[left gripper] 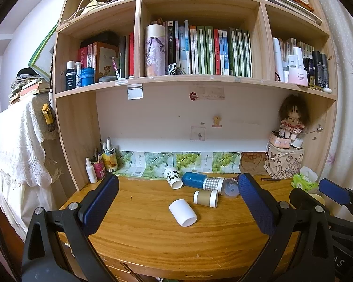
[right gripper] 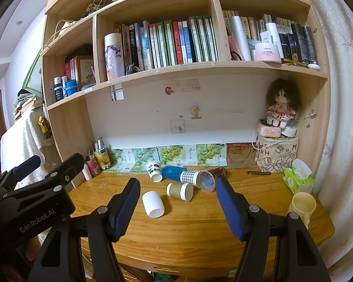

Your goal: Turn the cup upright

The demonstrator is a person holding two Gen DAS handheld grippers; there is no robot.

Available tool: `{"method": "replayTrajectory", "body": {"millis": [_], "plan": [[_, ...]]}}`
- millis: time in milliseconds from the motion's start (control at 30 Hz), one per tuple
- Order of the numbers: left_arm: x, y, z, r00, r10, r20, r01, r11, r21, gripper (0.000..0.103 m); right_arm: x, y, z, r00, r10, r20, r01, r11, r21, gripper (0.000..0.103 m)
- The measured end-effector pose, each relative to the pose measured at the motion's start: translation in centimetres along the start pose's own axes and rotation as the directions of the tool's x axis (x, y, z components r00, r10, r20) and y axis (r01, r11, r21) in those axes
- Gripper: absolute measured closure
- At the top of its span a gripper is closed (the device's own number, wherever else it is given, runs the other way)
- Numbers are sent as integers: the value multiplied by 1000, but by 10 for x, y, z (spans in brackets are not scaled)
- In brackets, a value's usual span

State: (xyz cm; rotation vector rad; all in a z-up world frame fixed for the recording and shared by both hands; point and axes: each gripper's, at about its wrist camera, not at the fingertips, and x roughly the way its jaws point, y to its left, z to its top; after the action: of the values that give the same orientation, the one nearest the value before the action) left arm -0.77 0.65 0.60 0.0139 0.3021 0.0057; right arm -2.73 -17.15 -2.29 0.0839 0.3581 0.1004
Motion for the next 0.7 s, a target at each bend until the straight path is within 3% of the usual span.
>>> {"method": "replayTrajectory", "body": {"millis": [700], "plan": [[-8, 4, -16, 993, 52, -108, -54, 998, -21, 1, 1, 1, -15, 994, 74, -77, -72, 997, 24, 35]]}}
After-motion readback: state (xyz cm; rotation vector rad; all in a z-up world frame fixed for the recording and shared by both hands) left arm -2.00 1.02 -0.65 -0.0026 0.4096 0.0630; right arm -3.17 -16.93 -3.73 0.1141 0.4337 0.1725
